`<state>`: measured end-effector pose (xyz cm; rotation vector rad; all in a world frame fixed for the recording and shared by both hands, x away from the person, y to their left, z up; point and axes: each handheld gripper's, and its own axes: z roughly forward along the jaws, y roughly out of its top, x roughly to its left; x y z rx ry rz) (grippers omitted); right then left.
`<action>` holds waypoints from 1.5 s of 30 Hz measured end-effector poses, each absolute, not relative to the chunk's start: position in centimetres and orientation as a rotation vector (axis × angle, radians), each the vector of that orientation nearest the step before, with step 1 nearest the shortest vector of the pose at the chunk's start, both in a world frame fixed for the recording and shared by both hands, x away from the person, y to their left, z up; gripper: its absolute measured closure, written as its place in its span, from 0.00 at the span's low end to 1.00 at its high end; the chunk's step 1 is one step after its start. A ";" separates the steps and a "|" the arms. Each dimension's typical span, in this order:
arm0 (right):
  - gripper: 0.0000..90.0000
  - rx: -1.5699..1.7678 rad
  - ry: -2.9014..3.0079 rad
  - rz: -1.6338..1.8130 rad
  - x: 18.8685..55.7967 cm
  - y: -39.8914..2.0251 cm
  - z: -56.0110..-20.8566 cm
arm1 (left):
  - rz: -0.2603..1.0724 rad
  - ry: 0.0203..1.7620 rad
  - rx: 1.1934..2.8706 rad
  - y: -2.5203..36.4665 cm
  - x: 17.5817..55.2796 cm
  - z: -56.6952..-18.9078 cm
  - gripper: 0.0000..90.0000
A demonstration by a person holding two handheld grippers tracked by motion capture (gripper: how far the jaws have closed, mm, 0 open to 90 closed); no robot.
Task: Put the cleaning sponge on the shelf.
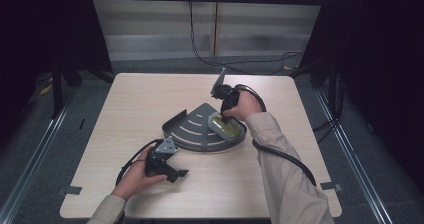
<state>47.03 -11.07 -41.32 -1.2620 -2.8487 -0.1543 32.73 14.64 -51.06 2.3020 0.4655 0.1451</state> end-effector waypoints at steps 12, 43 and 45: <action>0.79 -1.267 -2.844 -0.158 47.0 -11.1 -41.6 | 0.144 0.465 2.300 14.6 32.7 -51.1 0.05; 0.51 -1.304 -2.880 -0.249 46.5 -12.1 -40.5 | 0.144 0.464 2.300 14.6 32.7 -51.1 0.05; 0.49 -1.304 -2.882 -0.250 46.4 -12.1 -40.4 | 0.144 0.465 2.299 14.6 32.7 -51.1 0.05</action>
